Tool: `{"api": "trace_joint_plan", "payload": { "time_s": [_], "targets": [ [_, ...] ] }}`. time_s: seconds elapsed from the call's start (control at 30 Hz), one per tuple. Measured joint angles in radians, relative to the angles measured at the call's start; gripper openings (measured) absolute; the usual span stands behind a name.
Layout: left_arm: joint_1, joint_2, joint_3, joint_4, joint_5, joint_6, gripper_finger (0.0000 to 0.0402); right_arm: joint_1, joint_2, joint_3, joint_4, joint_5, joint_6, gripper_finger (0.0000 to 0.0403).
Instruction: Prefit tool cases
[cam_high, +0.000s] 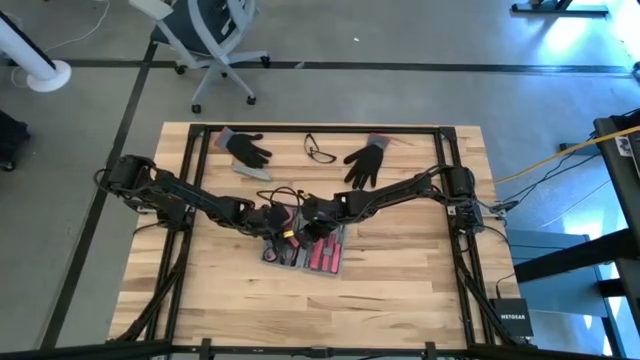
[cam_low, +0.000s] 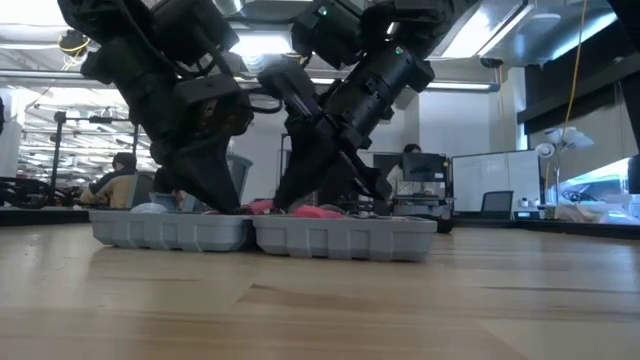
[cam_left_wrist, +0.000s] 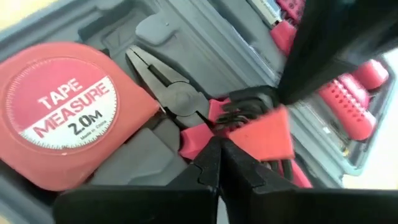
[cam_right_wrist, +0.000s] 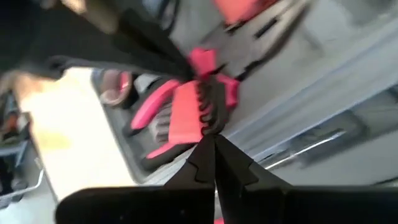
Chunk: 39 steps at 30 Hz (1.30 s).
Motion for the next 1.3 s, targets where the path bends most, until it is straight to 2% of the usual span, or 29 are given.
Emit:
{"api": "trace_joint_plan", "payload": {
  "time_s": [0.2, 0.33, 0.4, 0.63, 0.77, 0.87, 1.0, 1.2, 1.3],
  "targets": [
    [-0.01, -0.017, -0.002, 0.004, -0.014, 0.057, 0.0, -0.001, 0.0, -0.001, 0.133, -0.007, -0.033, 0.0],
    [-0.012, -0.018, -0.002, 0.014, -0.015, 0.021, 0.0, -0.002, 0.001, -0.019, 0.324, 0.002, -0.028, 0.0],
    [-0.012, -0.022, -0.002, 0.012, -0.015, 0.0, 0.0, -0.006, 0.001, -0.021, 0.352, -0.003, -0.008, 0.0],
    [0.0, -0.095, 0.0, -0.074, -0.026, 0.021, 0.0, -0.016, 0.0, -0.02, 0.354, -0.001, -0.036, 0.0],
    [0.006, -0.177, 0.002, -0.181, -0.054, 0.076, 0.0, -0.014, -0.002, -0.02, 0.295, -0.038, -0.065, 0.0],
    [-0.003, -0.188, 0.002, -0.225, -0.062, 0.124, 0.0, 0.003, -0.008, -0.02, 0.221, -0.069, -0.083, 0.0],
    [-0.004, -0.138, 0.003, -0.192, -0.061, 0.166, 0.0, 0.05, -0.008, -0.021, 0.167, -0.115, -0.112, 0.0],
    [-0.001, -0.014, 0.003, -0.026, 0.012, 0.224, 0.0, 0.102, -0.005, -0.021, 0.146, -0.09, -0.112, 0.0],
    [-0.001, 0.033, 0.007, 0.016, 0.017, 0.243, 0.0, 0.118, 0.002, -0.021, 0.13, -0.036, -0.099, 0.0]
  ]
}}
